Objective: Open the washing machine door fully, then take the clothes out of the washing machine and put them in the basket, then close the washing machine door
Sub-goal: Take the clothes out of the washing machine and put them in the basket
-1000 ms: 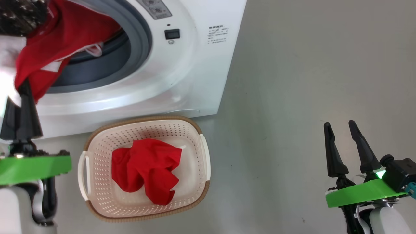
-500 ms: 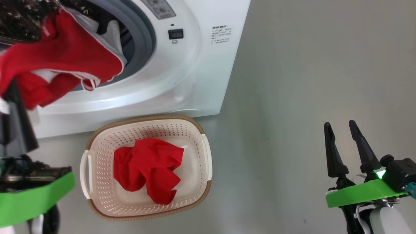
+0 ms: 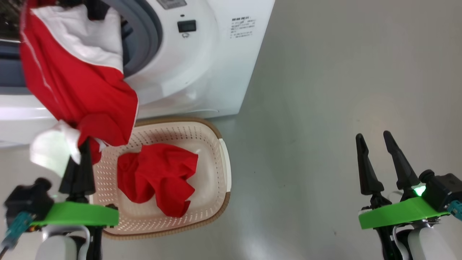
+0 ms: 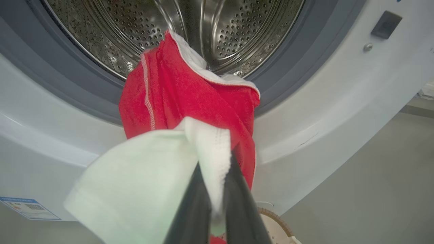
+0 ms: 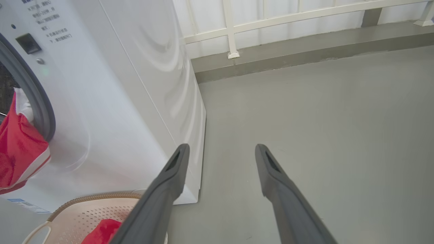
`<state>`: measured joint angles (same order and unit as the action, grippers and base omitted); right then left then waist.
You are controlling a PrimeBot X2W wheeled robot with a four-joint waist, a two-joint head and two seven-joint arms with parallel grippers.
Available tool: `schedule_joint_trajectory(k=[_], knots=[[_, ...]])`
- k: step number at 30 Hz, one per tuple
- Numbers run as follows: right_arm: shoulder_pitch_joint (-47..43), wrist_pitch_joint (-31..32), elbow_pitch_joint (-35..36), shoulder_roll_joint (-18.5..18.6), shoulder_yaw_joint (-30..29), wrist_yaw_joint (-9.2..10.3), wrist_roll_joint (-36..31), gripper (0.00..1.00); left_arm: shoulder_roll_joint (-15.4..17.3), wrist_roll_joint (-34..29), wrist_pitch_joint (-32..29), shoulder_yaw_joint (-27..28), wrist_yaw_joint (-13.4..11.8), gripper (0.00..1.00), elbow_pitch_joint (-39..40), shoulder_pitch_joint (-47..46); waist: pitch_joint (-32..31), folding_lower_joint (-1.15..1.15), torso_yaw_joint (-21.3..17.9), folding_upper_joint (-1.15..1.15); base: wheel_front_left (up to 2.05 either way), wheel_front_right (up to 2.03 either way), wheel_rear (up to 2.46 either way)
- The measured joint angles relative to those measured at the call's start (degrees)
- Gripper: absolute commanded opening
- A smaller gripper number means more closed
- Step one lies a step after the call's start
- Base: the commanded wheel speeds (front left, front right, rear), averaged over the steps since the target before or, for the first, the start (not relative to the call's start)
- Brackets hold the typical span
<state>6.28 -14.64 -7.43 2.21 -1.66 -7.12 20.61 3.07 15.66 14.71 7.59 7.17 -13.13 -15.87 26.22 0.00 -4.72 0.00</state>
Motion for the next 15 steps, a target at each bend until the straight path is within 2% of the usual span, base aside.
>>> schedule_joint_trajectory(k=[7, 12, 15], knots=[[2.29, 0.0, 0.48, 0.02, 0.19, 0.0, 0.07, 1.0, 2.67, -0.1, 0.0, -4.08, 0.01, 0.0, -12.28, -7.34, 3.56, 0.0, -0.44, 0.0, 0.0, 0.0, 0.0], [4.04, 0.0, 0.71, 0.03, 0.74, 0.0, 0.52, 1.0, 3.9, -0.64, 0.0, -6.55, 0.01, 0.11, -21.19, -12.72, 6.19, 0.0, -0.86, 0.0, 0.0, 0.0, 0.0], [4.76, 0.0, 0.8, 0.04, 0.9, 0.0, 0.67, 1.0, 4.88, -0.78, 0.0, -8.01, 0.01, 0.07, -25.14, -15.39, 7.45, 0.0, -1.34, 0.0, 0.0, 0.0, 0.0]])
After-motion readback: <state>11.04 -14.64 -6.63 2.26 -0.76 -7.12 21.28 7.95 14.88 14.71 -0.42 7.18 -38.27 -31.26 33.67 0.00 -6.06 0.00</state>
